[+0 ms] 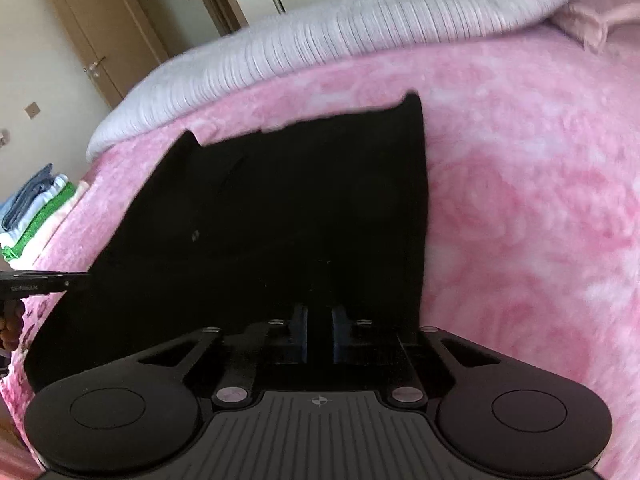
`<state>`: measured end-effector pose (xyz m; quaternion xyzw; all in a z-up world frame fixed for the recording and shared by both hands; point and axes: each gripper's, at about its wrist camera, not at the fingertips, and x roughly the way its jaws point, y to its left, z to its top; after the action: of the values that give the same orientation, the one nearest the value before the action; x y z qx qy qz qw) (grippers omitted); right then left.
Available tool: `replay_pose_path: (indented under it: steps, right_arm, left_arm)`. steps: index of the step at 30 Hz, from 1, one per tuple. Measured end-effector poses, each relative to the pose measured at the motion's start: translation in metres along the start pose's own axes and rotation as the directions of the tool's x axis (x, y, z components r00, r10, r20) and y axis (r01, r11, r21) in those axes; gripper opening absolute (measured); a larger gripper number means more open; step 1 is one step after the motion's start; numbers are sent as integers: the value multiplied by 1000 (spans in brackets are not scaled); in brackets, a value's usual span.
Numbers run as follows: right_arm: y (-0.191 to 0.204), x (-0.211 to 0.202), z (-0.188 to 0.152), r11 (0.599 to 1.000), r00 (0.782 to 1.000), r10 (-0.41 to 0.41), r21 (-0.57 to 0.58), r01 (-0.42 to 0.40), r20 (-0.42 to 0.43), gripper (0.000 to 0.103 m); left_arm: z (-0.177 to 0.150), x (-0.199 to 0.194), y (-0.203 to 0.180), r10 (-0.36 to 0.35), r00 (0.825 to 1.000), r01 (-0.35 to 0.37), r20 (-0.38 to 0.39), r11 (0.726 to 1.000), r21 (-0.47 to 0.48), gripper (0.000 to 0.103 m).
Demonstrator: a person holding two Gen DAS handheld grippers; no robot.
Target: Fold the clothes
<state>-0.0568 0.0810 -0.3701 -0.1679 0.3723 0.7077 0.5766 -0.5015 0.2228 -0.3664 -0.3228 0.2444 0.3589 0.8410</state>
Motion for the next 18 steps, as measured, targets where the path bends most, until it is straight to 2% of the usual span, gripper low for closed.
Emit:
replay_pose_path:
  steps: [2, 4, 6, 8, 10, 15, 18]
  right_arm:
    - [0, -9, 4, 1000, 999, 13, 5, -13, 46, 9]
    - [-1, -11, 8, 1000, 997, 6, 12, -7, 73, 9]
    - [0, -4, 10, 1000, 997, -13, 20, 11, 70, 9]
    - [1, -1, 11, 999, 997, -38, 31, 36, 64, 9]
    - [3, -4, 10, 997, 996, -73, 44, 70, 56, 11]
    - [6, -11, 6, 985, 987, -158, 76, 154, 36, 23]
    - [25, -50, -8, 983, 979, -180, 49, 176, 99, 25]
  left_arm:
    - [3, -9, 0, -12, 999, 12, 47, 1000, 2, 7]
    - [5, -7, -1, 1, 998, -2, 60, 1000, 9, 7]
    - [6, 1, -1, 23, 998, -24, 52, 1000, 15, 7]
    - [5, 15, 0, 54, 999, -54, 6, 998, 18, 8]
    - [0, 27, 1, 112, 993, -111, -35, 993, 47, 15]
    - [-3, -18, -9, 138, 988, -139, 71, 990, 4, 14]
    - [-15, -46, -19, 113, 989, -112, 98, 994, -15, 14]
